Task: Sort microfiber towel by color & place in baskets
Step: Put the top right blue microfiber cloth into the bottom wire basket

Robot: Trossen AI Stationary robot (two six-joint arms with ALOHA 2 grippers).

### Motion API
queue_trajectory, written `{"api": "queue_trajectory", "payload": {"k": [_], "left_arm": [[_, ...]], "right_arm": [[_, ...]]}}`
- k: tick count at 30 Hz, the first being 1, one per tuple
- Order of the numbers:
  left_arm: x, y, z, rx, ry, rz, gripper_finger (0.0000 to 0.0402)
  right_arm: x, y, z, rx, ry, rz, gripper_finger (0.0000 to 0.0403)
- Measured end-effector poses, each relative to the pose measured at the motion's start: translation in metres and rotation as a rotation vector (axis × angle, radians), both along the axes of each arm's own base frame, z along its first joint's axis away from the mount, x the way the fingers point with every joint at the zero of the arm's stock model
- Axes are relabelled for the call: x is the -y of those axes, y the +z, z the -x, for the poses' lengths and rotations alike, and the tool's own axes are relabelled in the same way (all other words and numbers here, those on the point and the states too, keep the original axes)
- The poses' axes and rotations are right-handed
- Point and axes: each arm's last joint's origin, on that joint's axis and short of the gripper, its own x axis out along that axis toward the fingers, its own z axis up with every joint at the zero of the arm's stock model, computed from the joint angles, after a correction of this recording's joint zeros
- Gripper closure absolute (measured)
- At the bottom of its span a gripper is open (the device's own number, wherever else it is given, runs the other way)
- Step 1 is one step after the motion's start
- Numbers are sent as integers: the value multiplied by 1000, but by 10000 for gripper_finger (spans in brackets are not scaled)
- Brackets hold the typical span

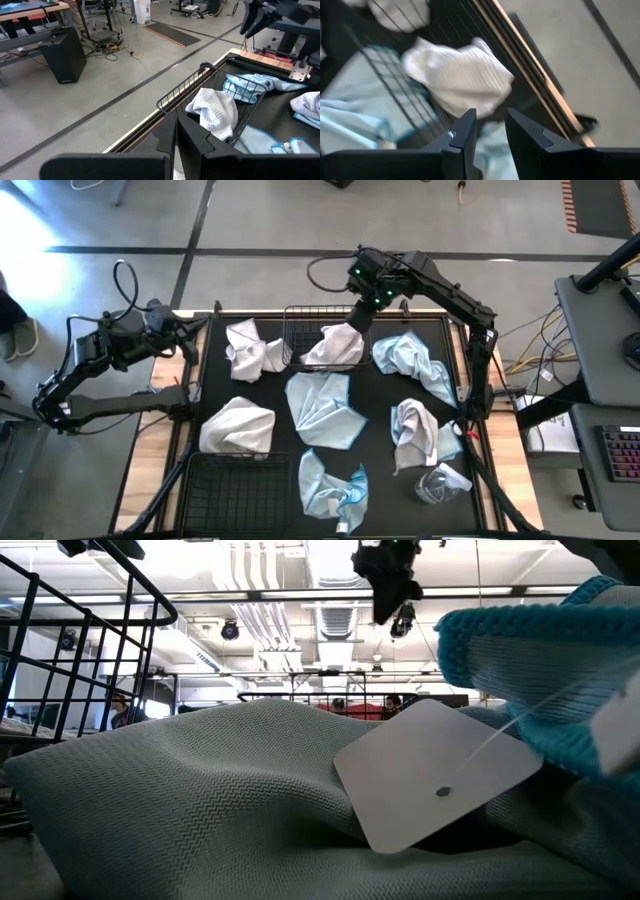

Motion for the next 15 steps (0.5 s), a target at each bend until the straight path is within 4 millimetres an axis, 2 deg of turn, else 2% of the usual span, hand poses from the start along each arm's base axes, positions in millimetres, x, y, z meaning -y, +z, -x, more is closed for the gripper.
{"api": "queue_trajectory", "payload": {"k": [3,15], "left_arm": [[0,0,0,0,0,0,402],[0,0,0,0,0,0,402]], "right_arm": [[-1,-2,4,-46,-16,-11,303],[-2,-2,6,-37,-48,-25,302]]}}
